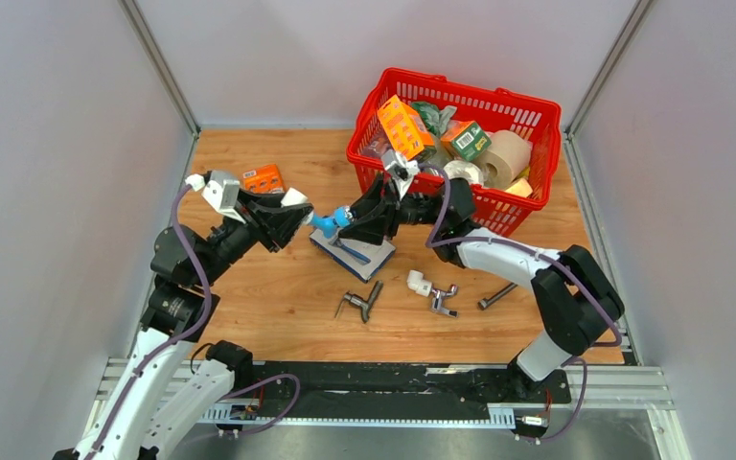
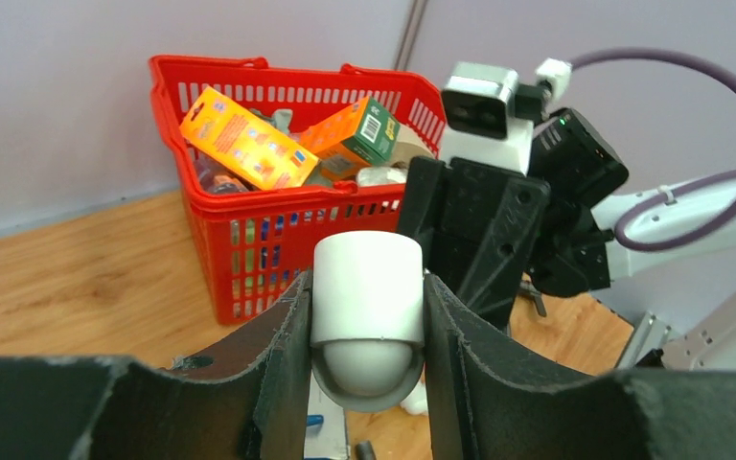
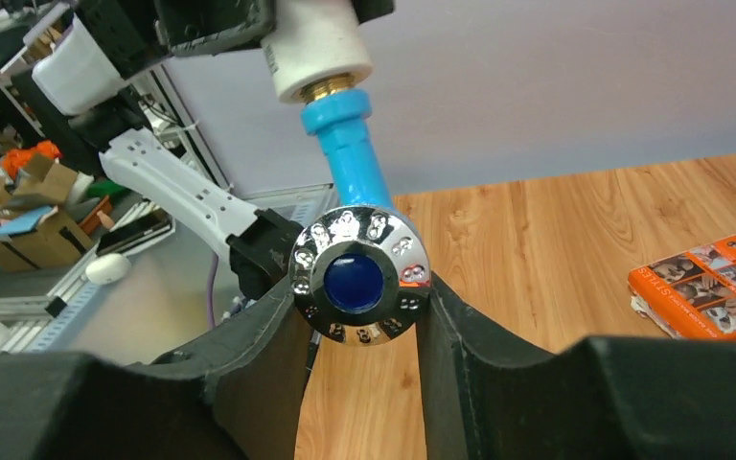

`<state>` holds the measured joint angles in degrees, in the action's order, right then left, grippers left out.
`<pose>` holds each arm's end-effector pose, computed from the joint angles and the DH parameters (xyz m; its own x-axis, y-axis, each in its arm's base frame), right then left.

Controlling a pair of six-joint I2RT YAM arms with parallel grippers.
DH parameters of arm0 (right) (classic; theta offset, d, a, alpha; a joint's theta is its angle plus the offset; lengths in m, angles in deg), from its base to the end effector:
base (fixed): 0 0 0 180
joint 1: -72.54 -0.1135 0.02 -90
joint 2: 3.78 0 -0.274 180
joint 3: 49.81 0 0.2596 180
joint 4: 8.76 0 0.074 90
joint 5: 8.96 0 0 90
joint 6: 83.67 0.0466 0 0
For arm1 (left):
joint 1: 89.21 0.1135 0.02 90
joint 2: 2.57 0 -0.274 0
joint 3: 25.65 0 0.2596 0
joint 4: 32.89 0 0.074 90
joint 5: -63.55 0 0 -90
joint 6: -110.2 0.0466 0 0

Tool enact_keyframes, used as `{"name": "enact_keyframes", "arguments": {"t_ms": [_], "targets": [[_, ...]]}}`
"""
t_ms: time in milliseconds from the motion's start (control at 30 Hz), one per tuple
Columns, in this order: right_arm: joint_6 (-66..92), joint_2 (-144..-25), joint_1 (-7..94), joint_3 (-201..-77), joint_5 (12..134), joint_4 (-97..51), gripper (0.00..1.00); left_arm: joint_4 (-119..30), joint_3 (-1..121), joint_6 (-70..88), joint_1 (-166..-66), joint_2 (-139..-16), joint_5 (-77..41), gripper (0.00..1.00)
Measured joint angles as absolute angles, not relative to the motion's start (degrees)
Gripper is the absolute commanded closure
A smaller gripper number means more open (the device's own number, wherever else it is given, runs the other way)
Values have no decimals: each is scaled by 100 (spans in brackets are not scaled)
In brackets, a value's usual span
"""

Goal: Install the water faucets

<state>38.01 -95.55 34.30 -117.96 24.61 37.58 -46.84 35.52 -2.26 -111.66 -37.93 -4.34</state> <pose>0.2574 0.2523 0.3219 -0.2386 0.1817 -0.9540 -0.9643 -0.1608 0.2106 0.1272 -0.0716 0.4092 -0.0897 -0.3459 -0.9340 0.7141 0.6313 -0.3024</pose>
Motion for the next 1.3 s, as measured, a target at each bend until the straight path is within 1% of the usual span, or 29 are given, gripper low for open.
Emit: {"name": "enact_keyframes", "arguments": {"t_ms": [67, 167, 233, 333, 533, 600, 767, 900, 967, 1133, 1300], "targets": [[3991, -9550, 3535, -11796, 2433, 3677, 43, -4681, 3500, -226, -11166, -3773, -340, 100], [3622, -9408, 3679, -11796, 2759, 2984, 32, -4677, 3399, -344, -11195, -3749, -270, 100], [3117, -9183, 3699, -11796, 3115, 2313, 27, -4607, 3288, -475, -11195, -3749, -325, 100], [2413, -8765, 3701, -11700, 3679, 1690, 20, -4421, 3117, -794, -11197, -3747, -493, 100], [1051, -7882, 3585, -11145, 4964, 1461, 9, -4391, 3050, -1550, -11239, -3749, -1049, 100], [461, -7620, 3428, -10837, 5554, 1526, 8, -4406, 3050, -1780, -11239, -3749, -1300, 100], [-649, -7266, 2958, -10273, 6288, 1708, 8, -4590, 3050, -2344, -11239, -3758, -1940, 100], [-1648, -7159, 2180, -9958, 6824, 2156, 7, -4677, 3050, -2722, -11239, -3817, -2314, 100], [-2131, -7161, 1751, -9805, 7012, 2438, 4, -4694, 3050, -2859, -11239, -3871, -2415, 100], [-3095, -7415, 1052, -9783, 7368, 2853, 2, -4732, 3050, -3168, -11239, -4051, -2506, 100], [-3901, -8129, 886, -9897, 7963, 3356, 3, -4712, 3050, -3436, -11239, -4180, -2371, 100]]}}
